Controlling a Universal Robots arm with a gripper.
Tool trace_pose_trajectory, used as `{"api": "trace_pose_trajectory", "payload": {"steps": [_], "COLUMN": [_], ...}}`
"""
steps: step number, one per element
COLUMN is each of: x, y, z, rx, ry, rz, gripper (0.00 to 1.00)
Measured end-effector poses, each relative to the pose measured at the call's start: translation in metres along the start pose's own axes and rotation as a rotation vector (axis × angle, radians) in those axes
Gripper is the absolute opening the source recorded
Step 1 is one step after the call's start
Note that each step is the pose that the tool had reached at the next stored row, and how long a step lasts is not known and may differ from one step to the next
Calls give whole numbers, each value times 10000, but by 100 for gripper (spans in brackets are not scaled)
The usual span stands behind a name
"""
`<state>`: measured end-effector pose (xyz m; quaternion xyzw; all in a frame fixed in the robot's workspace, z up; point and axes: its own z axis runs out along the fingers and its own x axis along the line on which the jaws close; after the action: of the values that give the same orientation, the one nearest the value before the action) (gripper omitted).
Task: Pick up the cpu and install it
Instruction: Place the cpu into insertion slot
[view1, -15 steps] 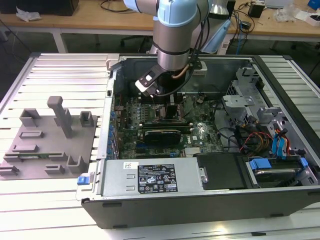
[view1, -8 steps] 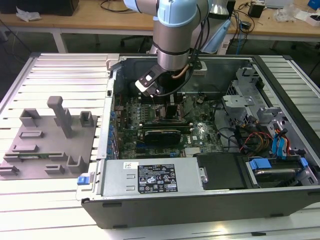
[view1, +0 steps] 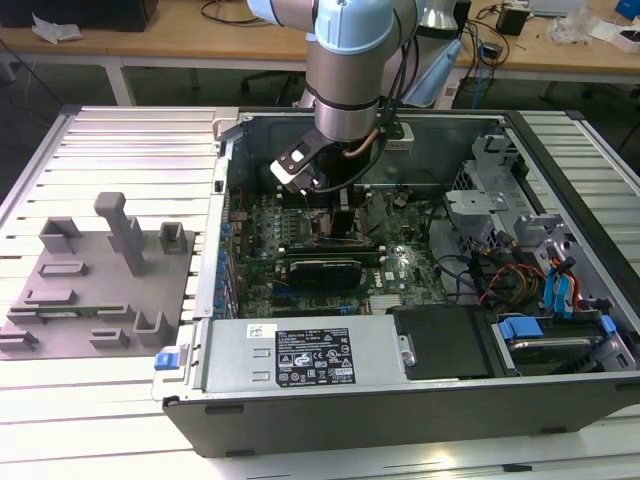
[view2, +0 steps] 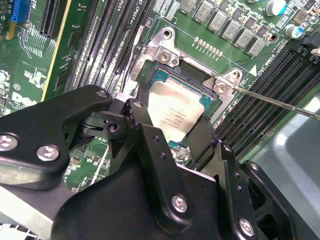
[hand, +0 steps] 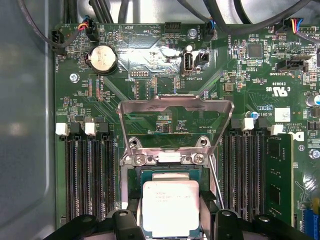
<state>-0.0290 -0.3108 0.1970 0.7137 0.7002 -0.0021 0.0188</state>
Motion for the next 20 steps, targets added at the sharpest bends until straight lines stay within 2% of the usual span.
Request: {"api": "trace_pose_trajectory", "payload": {"steps": [4, 20], "x": [1, 0], "y": [0, -7], "z": [1, 6], "rx": [-7, -6], "ry": [7, 6], "rz": [-204, -205], "gripper": [55, 55]}}
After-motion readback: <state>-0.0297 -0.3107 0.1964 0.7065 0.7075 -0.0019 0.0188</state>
